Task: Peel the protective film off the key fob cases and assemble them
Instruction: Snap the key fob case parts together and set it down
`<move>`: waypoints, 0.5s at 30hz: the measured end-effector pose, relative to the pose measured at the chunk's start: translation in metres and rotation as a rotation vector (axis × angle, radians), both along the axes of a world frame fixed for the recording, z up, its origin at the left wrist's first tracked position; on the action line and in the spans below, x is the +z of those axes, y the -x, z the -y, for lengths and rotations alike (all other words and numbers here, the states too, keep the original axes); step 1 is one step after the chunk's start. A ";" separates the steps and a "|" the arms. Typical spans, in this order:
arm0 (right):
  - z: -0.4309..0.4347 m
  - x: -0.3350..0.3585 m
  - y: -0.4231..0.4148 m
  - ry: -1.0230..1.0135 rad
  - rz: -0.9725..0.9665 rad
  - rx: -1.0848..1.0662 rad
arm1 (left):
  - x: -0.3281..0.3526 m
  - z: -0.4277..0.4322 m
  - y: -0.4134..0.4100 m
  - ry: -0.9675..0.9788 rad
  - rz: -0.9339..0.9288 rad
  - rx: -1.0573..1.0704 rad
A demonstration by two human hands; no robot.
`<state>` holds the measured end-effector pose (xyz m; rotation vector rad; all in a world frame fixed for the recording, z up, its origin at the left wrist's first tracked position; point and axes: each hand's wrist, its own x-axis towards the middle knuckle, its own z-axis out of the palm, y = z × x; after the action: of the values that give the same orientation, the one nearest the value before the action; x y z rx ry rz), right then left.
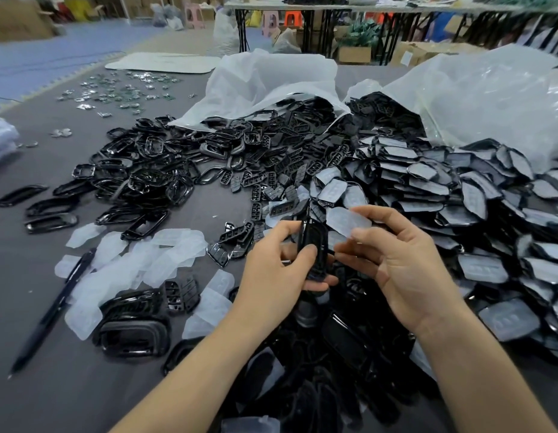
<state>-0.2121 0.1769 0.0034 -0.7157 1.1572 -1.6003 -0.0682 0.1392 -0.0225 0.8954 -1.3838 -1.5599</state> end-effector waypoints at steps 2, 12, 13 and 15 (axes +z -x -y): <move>-0.001 0.000 -0.002 -0.010 -0.045 0.026 | 0.000 0.000 0.000 0.011 -0.002 0.001; -0.002 -0.003 -0.009 -0.006 -0.552 0.005 | 0.002 -0.001 0.001 0.034 -0.028 0.006; -0.003 -0.003 -0.010 -0.008 -0.639 0.001 | 0.002 -0.001 0.001 0.040 -0.027 0.007; -0.003 -0.002 -0.013 0.005 -0.760 0.002 | 0.002 0.000 0.000 0.054 -0.018 0.016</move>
<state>-0.1994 0.1797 0.0012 -1.3948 1.6758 -1.3499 -0.0680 0.1396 -0.0200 0.8560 -1.3962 -1.5087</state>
